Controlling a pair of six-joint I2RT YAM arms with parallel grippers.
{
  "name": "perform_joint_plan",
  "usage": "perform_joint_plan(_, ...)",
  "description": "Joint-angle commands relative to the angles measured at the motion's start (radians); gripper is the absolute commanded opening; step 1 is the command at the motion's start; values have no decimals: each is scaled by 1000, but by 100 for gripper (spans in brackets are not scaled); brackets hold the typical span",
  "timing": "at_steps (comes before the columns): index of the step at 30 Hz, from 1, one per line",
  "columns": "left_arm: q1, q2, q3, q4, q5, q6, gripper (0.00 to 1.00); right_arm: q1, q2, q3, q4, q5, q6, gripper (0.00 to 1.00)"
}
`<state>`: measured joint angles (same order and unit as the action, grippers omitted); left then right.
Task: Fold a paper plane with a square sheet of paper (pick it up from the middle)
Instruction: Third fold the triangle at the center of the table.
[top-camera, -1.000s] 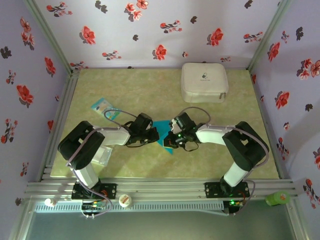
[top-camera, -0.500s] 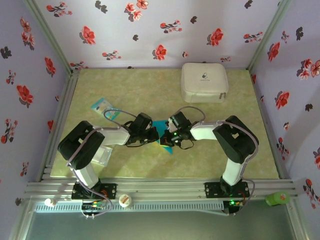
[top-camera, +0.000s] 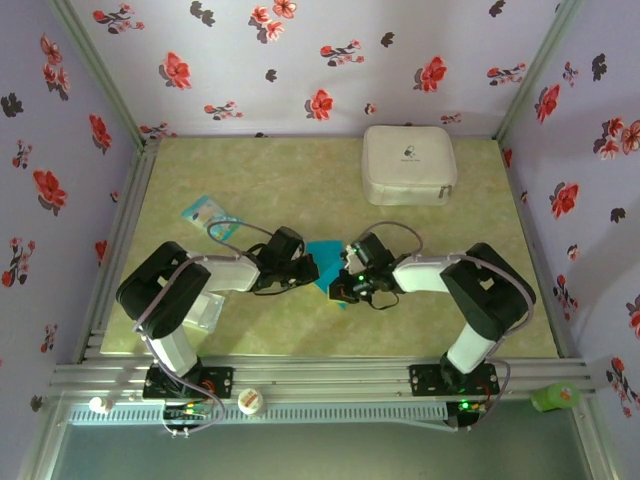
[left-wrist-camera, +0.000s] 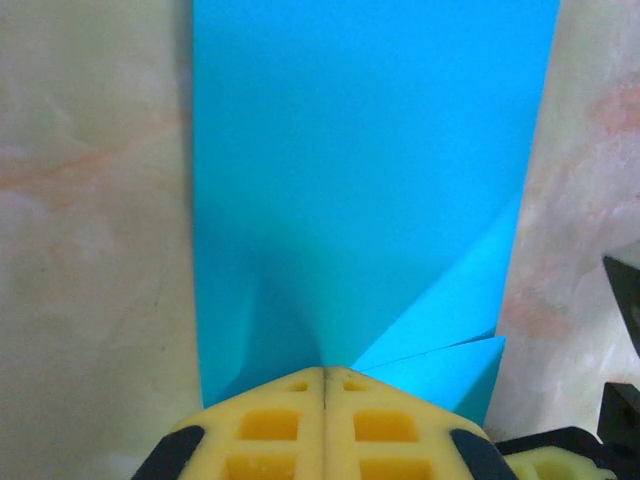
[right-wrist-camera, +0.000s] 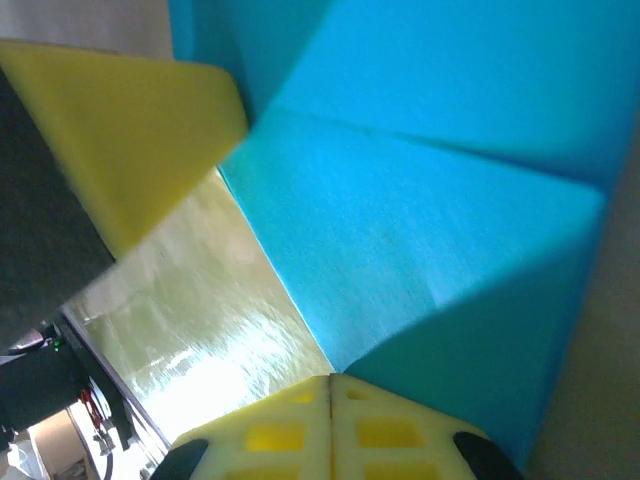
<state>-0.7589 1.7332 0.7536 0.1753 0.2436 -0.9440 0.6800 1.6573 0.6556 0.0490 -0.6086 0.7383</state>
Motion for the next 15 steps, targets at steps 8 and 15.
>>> perform_joint_plan(8,9,48,-43,-95,-50,-13,0,-32,-104,-132,-104,-10,-54,8)
perform_joint_plan(15,10,43,-46,-90,-50,-19,0,-60,-188,-181,-134,12,-73,8)
